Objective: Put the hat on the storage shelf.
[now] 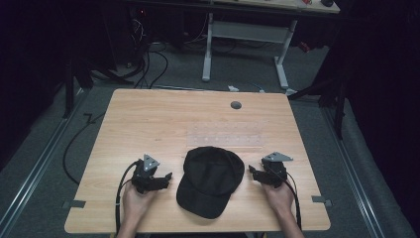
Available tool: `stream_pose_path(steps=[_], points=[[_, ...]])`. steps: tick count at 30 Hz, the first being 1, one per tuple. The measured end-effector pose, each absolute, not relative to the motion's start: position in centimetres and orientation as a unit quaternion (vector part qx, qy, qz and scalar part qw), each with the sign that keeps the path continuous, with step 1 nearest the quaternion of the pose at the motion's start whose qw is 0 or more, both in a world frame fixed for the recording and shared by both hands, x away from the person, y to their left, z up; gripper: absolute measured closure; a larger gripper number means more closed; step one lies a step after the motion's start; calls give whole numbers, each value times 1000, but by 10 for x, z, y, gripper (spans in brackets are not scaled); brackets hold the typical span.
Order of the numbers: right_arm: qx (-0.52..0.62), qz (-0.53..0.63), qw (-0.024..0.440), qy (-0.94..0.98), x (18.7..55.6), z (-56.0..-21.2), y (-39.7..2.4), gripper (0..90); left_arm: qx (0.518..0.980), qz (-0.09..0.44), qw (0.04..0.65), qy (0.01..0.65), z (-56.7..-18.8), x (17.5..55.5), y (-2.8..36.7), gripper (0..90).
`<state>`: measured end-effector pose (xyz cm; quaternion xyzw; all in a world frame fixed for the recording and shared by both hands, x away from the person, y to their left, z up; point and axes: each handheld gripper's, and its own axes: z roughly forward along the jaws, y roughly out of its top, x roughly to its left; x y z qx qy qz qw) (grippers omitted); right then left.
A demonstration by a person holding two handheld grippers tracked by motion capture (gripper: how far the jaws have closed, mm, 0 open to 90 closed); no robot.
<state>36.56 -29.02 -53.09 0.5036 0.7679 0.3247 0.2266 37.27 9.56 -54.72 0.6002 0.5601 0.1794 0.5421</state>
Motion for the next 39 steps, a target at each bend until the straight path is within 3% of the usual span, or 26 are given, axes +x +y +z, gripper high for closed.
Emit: stream_pose_path(steps=[21,39], points=[[508,324,228,765,365,-531,-290,380,599,179,542,561,-547,373,96,231],[524,331,218,754,360,-527,-294,434,599,179,542,561,-547,373,96,231]])
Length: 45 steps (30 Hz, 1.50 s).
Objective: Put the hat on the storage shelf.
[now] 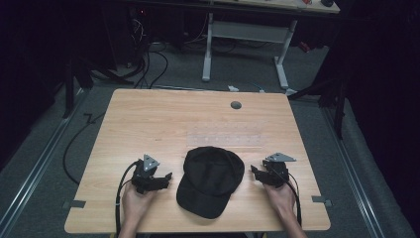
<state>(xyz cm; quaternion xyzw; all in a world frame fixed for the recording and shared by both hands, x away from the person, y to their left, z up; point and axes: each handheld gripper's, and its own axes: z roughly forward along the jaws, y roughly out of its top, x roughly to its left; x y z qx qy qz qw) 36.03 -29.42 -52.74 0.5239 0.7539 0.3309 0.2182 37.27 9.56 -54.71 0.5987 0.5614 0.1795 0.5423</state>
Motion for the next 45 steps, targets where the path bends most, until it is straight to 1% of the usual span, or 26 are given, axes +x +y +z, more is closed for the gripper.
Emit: stream_pose_path(steps=[12,34,39,45], points=[[523,368,189,745,348,-514,-302,442,598,180,542,562,-547,373,96,231],[495,398,189,749,323,-491,-302,451,597,181,542,564,-547,373,95,232],[476,418,200,748,315,-481,-297,442,597,181,542,564,-547,373,95,233],[465,425,195,752,312,-475,-290,442,596,181,542,564,-547,373,95,233]])
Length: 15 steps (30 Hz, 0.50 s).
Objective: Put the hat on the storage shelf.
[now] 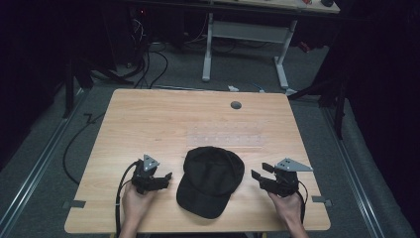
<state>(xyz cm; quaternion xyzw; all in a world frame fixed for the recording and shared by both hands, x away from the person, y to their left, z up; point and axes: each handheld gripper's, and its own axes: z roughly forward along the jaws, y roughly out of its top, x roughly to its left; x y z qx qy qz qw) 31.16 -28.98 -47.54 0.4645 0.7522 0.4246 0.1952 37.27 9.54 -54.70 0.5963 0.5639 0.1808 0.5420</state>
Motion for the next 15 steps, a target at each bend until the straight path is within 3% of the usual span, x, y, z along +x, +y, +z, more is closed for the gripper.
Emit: stream_pose_path(steps=[15], points=[[427,447,165,769,315,-470,-264,496,595,180,542,565,-547,373,96,239]])
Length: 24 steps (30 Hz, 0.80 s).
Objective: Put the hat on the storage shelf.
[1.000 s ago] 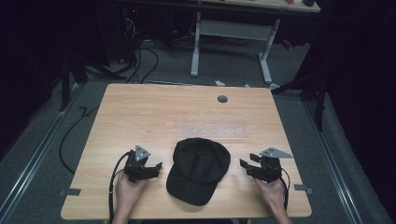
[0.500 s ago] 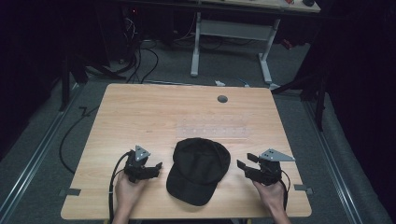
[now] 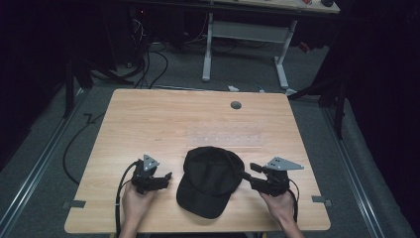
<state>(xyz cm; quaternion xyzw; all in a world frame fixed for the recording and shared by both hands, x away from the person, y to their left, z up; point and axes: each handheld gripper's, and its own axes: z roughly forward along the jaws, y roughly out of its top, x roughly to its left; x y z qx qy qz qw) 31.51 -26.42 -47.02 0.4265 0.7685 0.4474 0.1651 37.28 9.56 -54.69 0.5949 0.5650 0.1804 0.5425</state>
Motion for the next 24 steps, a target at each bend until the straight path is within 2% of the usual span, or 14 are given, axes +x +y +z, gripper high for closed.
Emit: stream_pose_path(steps=[24], points=[[429,423,118,789,337,-485,-236,564,595,180,543,565,-547,373,96,239]])
